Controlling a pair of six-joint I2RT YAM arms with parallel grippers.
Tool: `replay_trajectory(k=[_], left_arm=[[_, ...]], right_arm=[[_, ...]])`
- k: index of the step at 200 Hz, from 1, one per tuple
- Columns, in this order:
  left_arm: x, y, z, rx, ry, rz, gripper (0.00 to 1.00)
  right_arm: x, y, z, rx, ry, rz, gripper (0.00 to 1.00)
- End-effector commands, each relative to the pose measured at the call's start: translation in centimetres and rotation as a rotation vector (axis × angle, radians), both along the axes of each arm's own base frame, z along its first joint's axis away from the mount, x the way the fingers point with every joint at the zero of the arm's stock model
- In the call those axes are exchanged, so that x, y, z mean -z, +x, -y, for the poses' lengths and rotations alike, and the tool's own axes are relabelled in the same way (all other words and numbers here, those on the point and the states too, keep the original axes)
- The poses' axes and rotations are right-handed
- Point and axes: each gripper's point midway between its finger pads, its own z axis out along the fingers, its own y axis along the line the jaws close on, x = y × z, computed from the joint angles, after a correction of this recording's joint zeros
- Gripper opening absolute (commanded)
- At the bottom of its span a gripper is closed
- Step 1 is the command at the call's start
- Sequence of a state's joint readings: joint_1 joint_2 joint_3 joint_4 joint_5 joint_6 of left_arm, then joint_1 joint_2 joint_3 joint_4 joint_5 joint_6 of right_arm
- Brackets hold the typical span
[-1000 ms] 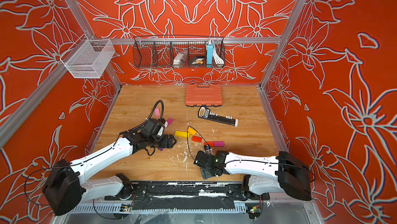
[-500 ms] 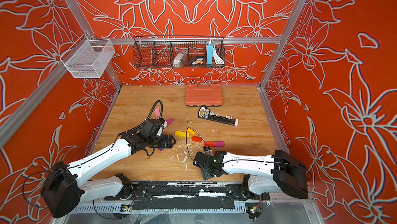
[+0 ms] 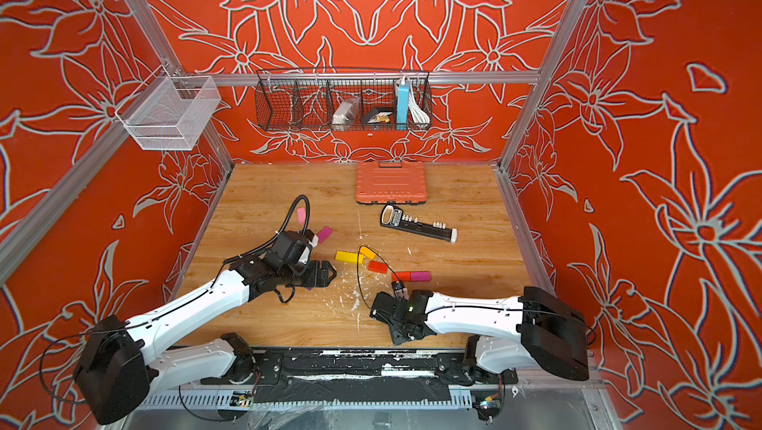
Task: Assemble the letter c with building blocks
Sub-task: Assemble the building block at the center of the board.
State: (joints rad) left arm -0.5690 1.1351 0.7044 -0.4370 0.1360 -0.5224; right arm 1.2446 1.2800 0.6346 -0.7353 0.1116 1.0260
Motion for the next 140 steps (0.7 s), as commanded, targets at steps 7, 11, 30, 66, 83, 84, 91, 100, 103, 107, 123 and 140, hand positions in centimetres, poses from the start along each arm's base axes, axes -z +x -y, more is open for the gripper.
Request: replay_trajectory(k=[7, 11, 30, 66, 83, 84, 91, 100, 103, 107, 123, 140], left_arm=[[-0.1, -0.2, -0.3, -0.016, -0.013, -0.003, 0.89], [-0.1, -0.3, -0.3, -0.016, -0.013, -0.004, 0.89], [-0.2, -0.3, -0.2, -0.018, -0.02, -0.004, 0.89], [-0.4, -0.5, -0.2, -0.019, -0.029, -0.002, 0.89], [-0.4, -0.5, -0.3, -0.023, -0.031, -0.001, 0.89], [-0.4, -0.5, -0.3, -0.022, -0.031, -0.001, 0.89], [-0.4, -0.6, -0.3, -0.023, -0.033, -0.001, 0.89], [-0.4, -0.6, -0.3, -0.024, -0.034, -0.001, 0.89], [-0.4, -0.6, -0.3, -0.024, -0.034, -0.002, 0.89], [-0.5, -0.5, -0.3, -0.024, -0.034, 0.001, 0.89], [-0.6, -0.5, -0.3, -0.025, -0.038, 0.003, 0.89], [-0.7, -0.5, -0.3, -0.027, -0.04, 0.006, 0.89]], right_arm=[[-1.2, 0.9, 0.6, 0.072, 0.001, 0.064, 0.6], [-1.4, 1.0, 0.7, 0.078, 0.001, 0.071, 0.6], [-1.9, 1.4, 0.6, 0.115, 0.011, 0.088, 0.6], [-1.9, 1.8, 0.3, 0.16, 0.012, 0.082, 0.6], [-1.8, 1.8, 0.1, 0.163, 0.002, 0.073, 0.61], [-1.7, 1.8, 0.1, 0.163, 0.002, 0.072, 0.61], [-1.6, 1.8, -0.1, 0.163, 0.0, 0.066, 0.61], [-1.5, 1.7, -0.2, 0.163, -0.005, 0.057, 0.61], [-1.4, 1.7, -0.2, 0.163, -0.009, 0.054, 0.61], [-1.3, 1.7, -0.2, 0.162, -0.013, 0.051, 0.61], [-1.1, 1.6, -0.3, 0.162, -0.018, 0.042, 0.62], [-0.9, 1.6, -0.2, 0.168, -0.02, 0.038, 0.62]])
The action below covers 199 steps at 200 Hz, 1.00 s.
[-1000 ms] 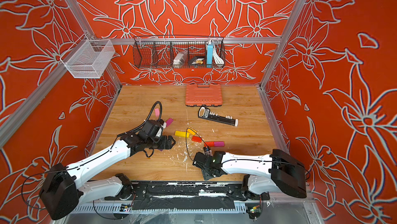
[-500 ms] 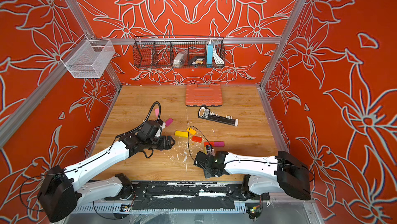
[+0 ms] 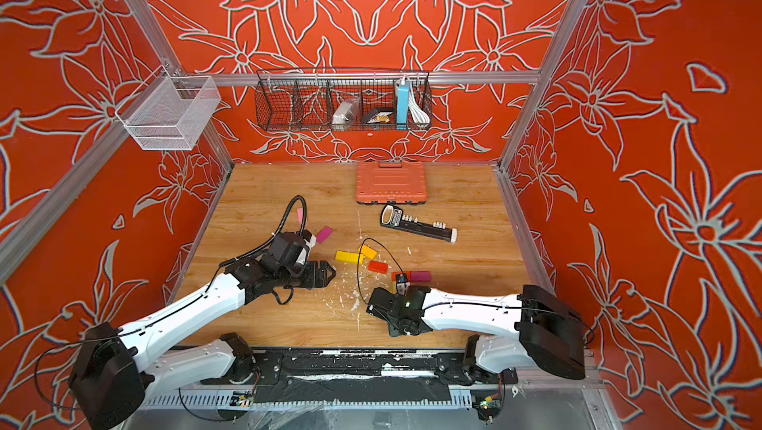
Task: Assemble the letter c with building blocks
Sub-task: Assemble the building block at the center of the board.
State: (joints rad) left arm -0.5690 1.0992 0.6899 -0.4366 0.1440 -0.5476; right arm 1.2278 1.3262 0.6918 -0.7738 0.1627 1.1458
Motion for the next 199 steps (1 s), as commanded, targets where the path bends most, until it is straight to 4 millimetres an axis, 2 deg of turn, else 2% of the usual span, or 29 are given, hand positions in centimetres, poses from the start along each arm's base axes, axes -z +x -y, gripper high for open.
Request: replay_trajectory(k=[1, 103, 199], left_arm=[[-0.3, -0.1, -0.2, -0.011, -0.012, 0.003, 0.89], [-0.2, -0.1, -0.3, -0.021, -0.01, 0.001, 0.89], [-0.1, 0.1, -0.3, -0.024, -0.008, 0.001, 0.89]], right_arm=[[-0.2, 0.3, -0.1, 0.03, 0.0, 0.002, 0.62], [1.2, 0.4, -0.1, 0.059, 0.014, -0.035, 0.62], [1.8, 0.7, 1.0, 0.105, 0.014, -0.039, 0.63]])
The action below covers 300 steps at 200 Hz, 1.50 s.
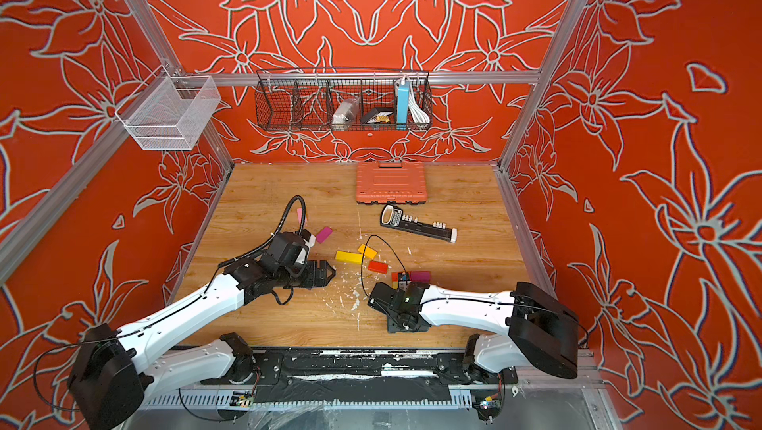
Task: Assemble the letter c with building blocks
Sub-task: Assemble the building block at the center of the board.
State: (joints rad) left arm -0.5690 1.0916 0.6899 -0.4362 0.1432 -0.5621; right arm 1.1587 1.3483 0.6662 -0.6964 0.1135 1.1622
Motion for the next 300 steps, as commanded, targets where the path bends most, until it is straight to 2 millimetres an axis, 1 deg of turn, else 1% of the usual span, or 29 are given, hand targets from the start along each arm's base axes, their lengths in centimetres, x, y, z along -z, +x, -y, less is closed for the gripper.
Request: replay_trajectory(k=[1, 41, 254, 286, 300], left_arm=[[0.1, 0.08, -0.26, -0.013, 0.001, 0.0, 0.89], [0.14, 0.08, -0.26, -0.011, 0.003, 0.0, 0.89], [0.26, 0.14, -0.08, -0.002, -0.002, 0.003, 0.89], [0.2, 0.12, -0.06, -0.001, -0.003, 0.005, 0.89], [0.19, 0.16, -0.06, -0.003, -0.004, 0.006, 0.89]], right_arm=[[0.76, -0.12, 1.32, 0.023, -0.034, -0.006, 0.63], [0.91, 0.02, 1.53, 0.029, -0.045, -0.009, 0.64], [1.14, 0.73, 1.23, 0.028, -0.07, -0.017, 0.65], [1.11, 0.76, 1.24, 0.03, -0.071, -0.018, 0.68], [1.03, 0.78, 1.26, 0.028, -0.071, -0.015, 0.72]])
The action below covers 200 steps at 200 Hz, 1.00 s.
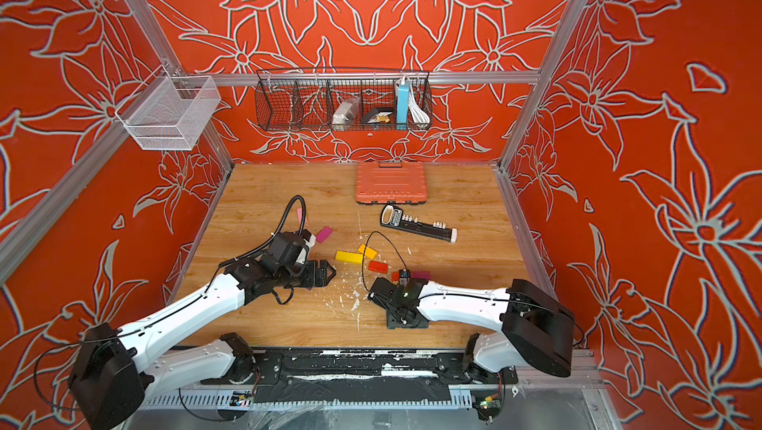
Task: Assemble the letter c with building blocks
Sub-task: Assemble the building block at the center of the board.
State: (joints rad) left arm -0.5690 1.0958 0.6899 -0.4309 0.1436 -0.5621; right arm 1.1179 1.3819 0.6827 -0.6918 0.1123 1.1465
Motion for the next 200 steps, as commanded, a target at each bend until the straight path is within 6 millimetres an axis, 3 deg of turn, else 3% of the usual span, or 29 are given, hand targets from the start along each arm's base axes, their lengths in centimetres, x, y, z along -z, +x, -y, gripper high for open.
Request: replay_trajectory(k=[1, 67, 99, 133, 200], left_arm=[[0.2, 0.1, -0.1, -0.002, -0.003, 0.005, 0.89], [-0.4, 0.6, -0.3, -0.037, -0.004, 0.014, 0.92], [-1.3, 1.6, -1.3, -0.128, 0.025, 0.023, 0.98], [-2.1, 2.1, -2.1, -0.224, 0.033, -0.004, 0.99], [-1.0, 1.9, -4.0, -0.356, 0.124, -0.156, 0.99]], right_arm=[[0.8, -0.1, 1.2, 0.003, -0.058, -0.011, 0.73], [-1.4, 0.3, 1.9, 0.011, -0.022, 0.053, 0.92], [-3.8, 1.0, 2.2, 0.024, -0.004, 0.104, 0.94], [-5.9, 2.0, 2.3, 0.063, 0.045, 0.141, 0.96], [-8.5, 4.2, 2.5, 0.137, 0.133, 0.18, 0.98]])
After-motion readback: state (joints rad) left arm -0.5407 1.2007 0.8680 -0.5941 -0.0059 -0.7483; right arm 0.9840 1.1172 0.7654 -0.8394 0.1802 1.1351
